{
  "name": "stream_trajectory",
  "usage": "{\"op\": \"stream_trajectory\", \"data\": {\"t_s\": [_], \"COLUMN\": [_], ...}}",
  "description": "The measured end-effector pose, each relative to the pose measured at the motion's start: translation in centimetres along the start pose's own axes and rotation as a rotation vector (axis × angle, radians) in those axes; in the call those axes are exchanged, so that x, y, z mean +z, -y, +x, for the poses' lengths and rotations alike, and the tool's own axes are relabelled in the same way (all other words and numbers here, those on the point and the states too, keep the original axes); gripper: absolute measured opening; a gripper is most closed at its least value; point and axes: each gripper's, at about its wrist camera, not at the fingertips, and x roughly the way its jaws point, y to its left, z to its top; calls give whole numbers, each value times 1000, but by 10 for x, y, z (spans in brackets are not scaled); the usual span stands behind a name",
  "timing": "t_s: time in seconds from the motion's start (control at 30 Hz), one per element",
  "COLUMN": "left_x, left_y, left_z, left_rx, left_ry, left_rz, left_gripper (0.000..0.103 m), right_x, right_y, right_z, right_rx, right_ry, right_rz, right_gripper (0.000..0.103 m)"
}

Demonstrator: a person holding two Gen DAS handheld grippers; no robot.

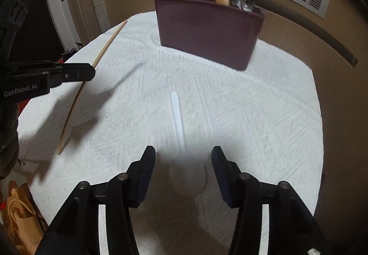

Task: Organize utensils
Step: 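Lift the chopstick with the left tool while the right tool carries the white spoon to the caddy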

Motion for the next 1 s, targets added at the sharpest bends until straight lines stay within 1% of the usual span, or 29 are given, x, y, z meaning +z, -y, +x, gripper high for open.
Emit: {"op": "stream_trajectory", "data": {"t_s": [0.1, 0.17, 0.2, 0.27, 0.37, 0.4, 0.43, 0.47, 0.5, 0.67, 0.73, 0.87, 0.93, 1.0], "left_x": [0, 1, 1, 1, 2, 3, 3, 4, 6, 19, 26, 40, 47, 52], "left_y": [-4, -7, -10, -14, -22, -24, -25, -26, -27, -18, -8, 13, 23, 29], "left_z": [-4, -6, -8, -12, -18, -19, -21, -23, -25, -43, -54, -83, -96, -105], "left_rx": [-7, -11, -14, -18, -31, -36, -37, -36, -37, -58, -63, -69, -74, -73], "left_ry": [11, 18, 22, 32, 53, 61, 68, 77, 86, 158, 199, 309, 359, 390], "left_rz": [-11, -19, -25, -39, -63, -69, -73, -78, -84, -86, -66, -17, 10, 28], "left_gripper": [6, 6, 6, 6, 6, 6, 6, 6, 6, 6, 6, 6, 6, 6], "right_x": [21, 38, 45, 59, 68, 69, 69, 69, 68, 69, 74, 87, 92, 96], "right_y": [-4, -11, -14, -16, -12, -12, -14, -18, -20, -22, -19, -9, -7, -3], "right_z": [7, 19, 25, 43, 65, 66, 65, 63, 59, 12, -14, -58, -76, -86], "right_rx": [14, 35, 42, 35, 35, 31, 23, 12, 14, 20, 23, 28, 25, 16], "right_ry": [-3, -15, -27, -49, -100, -92, -90, -90, -83, 28, 93, 212, 257, 286], "right_rz": [-29, -61, -70, -66, -34, -35, -42, -52, -52, -56, -44, -12, -3, 2], "right_gripper": [47, 30, 27, 26, 26, 25, 13, 11, 11, 10, 10, 10, 10, 10]}}
